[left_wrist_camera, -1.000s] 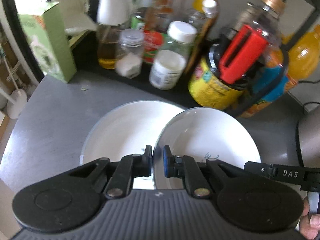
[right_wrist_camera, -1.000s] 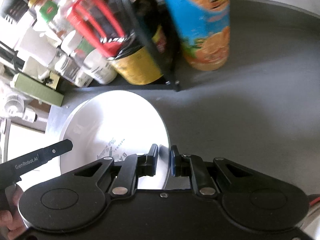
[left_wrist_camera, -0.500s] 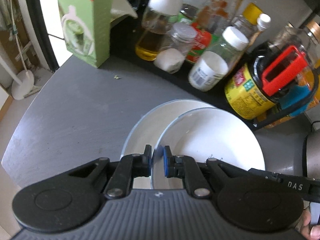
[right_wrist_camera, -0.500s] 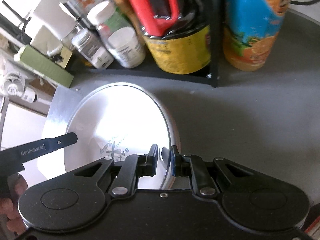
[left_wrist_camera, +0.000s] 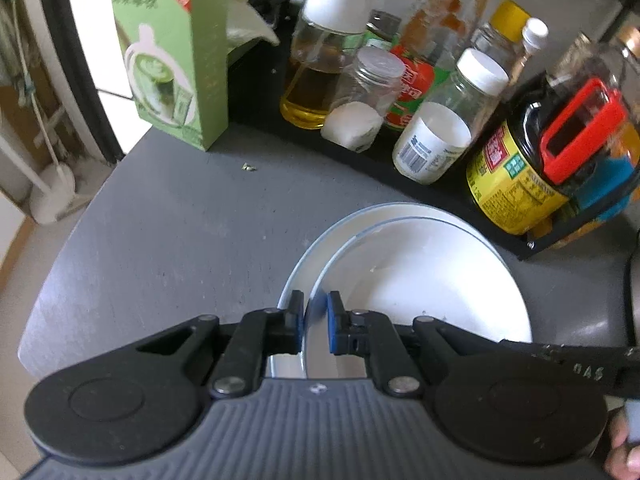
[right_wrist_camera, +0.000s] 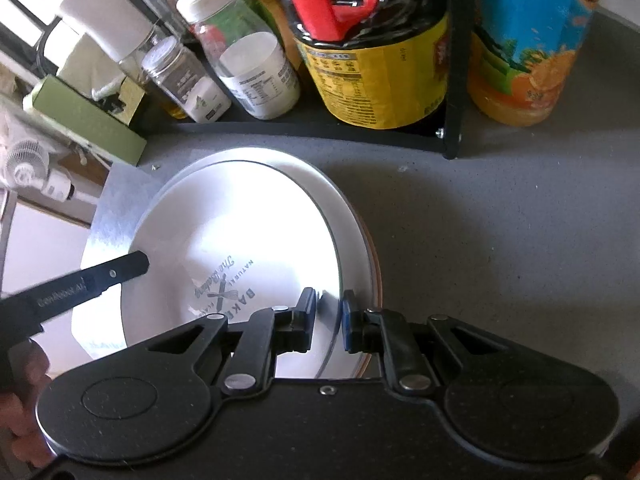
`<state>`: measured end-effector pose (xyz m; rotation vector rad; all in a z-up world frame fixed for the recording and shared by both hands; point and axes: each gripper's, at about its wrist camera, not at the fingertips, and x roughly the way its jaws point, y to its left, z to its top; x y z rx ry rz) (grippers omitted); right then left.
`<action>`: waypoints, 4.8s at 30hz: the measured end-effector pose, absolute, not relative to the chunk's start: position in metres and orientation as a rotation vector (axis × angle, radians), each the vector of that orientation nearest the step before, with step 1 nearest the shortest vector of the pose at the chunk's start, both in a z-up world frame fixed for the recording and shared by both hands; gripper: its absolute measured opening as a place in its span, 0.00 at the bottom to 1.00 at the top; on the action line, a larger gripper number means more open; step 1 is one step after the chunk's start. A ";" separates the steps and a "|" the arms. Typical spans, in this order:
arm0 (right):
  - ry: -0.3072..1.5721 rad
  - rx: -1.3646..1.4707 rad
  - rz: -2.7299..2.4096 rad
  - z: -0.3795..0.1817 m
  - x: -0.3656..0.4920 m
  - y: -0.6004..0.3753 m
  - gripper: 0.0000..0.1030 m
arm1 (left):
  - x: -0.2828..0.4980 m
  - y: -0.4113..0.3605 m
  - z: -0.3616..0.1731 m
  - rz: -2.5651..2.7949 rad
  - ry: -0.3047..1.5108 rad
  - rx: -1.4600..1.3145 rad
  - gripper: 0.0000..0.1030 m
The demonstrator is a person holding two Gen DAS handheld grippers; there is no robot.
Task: Organize plates and bowls
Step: 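Carry the 'BAKERY' plate with both grippers onto the stacked plates, open, then move both grippers to the red bowl stack rim and close on it, then carry the red bowl stack with both grippers onto the plate stack, open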
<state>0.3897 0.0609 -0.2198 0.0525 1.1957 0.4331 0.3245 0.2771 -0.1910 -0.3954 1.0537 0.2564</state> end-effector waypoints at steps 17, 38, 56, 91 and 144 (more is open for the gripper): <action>1.177 0.111 0.408 -0.206 0.388 0.053 0.28 | 0.326 0.267 -0.202 0.217 1.078 -0.351 0.10; 1.068 0.141 0.435 -0.163 0.344 -0.003 0.62 | 0.313 0.261 -0.167 0.303 1.043 -0.386 0.53; 0.901 0.192 0.475 -0.110 0.287 -0.141 0.98 | 0.287 0.105 -0.118 0.173 0.989 -0.417 0.76; 1.000 0.417 0.268 -0.199 0.241 -0.307 0.77 | 0.275 -0.069 -0.172 0.000 1.110 -0.327 0.77; 1.031 0.285 0.387 -0.185 0.309 -0.175 0.30 | 0.310 0.048 -0.156 0.070 1.129 -0.480 0.23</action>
